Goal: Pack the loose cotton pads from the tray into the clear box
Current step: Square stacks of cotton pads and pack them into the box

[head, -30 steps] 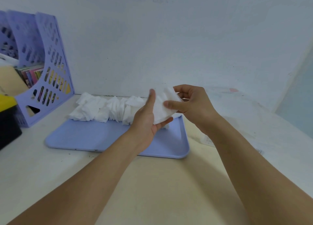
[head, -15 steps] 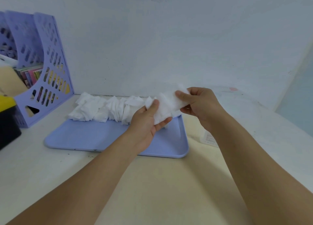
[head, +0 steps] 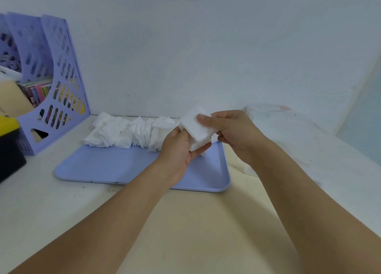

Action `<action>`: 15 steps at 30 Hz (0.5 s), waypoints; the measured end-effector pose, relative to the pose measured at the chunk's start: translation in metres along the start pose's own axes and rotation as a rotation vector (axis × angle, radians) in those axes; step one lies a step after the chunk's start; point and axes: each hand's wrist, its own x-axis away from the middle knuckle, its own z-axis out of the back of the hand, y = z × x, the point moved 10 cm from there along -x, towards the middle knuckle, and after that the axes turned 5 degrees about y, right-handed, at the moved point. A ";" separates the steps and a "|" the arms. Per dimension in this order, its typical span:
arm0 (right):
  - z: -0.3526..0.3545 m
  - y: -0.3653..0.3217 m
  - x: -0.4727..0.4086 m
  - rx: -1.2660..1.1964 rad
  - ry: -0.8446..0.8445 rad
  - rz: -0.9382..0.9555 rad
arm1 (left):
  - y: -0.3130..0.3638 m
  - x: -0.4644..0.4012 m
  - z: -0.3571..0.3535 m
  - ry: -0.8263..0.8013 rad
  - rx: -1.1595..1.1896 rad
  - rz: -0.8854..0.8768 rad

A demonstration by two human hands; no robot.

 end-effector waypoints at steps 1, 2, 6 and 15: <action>-0.001 0.001 0.000 0.012 0.002 0.010 | 0.000 0.001 -0.001 0.001 0.004 0.005; 0.000 0.001 0.000 0.026 0.011 0.022 | -0.001 0.001 -0.001 0.003 0.008 0.010; 0.001 -0.001 0.000 0.066 0.025 0.045 | -0.002 0.001 0.001 0.022 0.057 0.022; 0.004 0.000 -0.004 0.078 0.146 0.087 | 0.001 0.001 -0.003 -0.012 0.090 0.002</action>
